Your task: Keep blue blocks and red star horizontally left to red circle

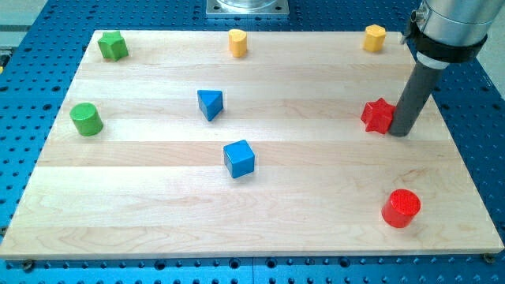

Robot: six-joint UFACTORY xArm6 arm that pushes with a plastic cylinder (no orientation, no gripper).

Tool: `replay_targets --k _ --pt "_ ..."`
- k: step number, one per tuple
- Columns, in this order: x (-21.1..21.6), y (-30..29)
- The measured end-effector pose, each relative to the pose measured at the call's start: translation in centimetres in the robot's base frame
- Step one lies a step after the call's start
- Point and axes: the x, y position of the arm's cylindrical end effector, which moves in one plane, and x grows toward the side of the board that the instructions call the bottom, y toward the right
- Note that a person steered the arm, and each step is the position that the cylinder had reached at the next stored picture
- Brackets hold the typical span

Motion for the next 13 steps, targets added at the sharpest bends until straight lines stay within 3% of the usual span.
replay_targets --k 1,4,5,7,8,10,11,12,13 --pt "-1.0 0.0" --pt "1.6 -8.4" --pt "-0.3 -13.6" --pt "-8.8 -27.8" --pt "-4.0 -31.0" --pt "8.4 -30.8" --pt "9.4 -32.1" --pt "8.0 -35.8" --pt "5.0 -35.3"
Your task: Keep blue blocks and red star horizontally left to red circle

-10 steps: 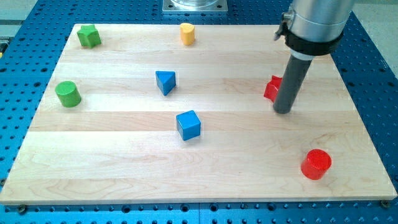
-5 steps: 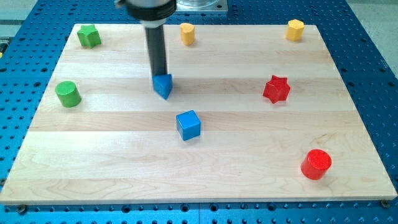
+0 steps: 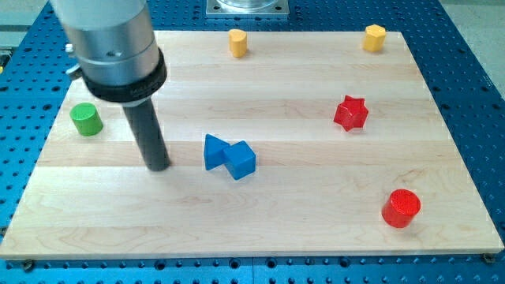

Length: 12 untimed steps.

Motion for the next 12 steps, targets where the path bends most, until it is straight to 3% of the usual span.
replay_targets --k 1,2,3,4,5,8,10,12 --pt "-1.1 0.6" --pt "-1.1 4.9" --pt "-3.6 6.3" --pt "-2.2 9.2" --pt "5.1 10.6" --pt "4.3 7.3" --pt "5.6 2.1" --pt "7.5 8.2"
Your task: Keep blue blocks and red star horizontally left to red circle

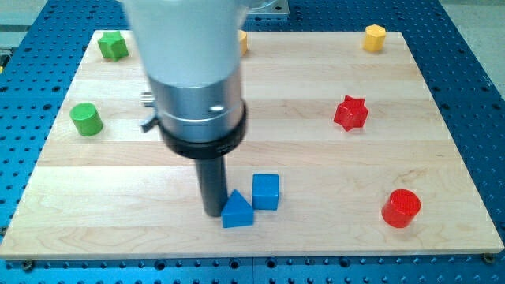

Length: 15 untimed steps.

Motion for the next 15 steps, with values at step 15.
replay_targets --k 15 --pt "-1.1 -8.7"
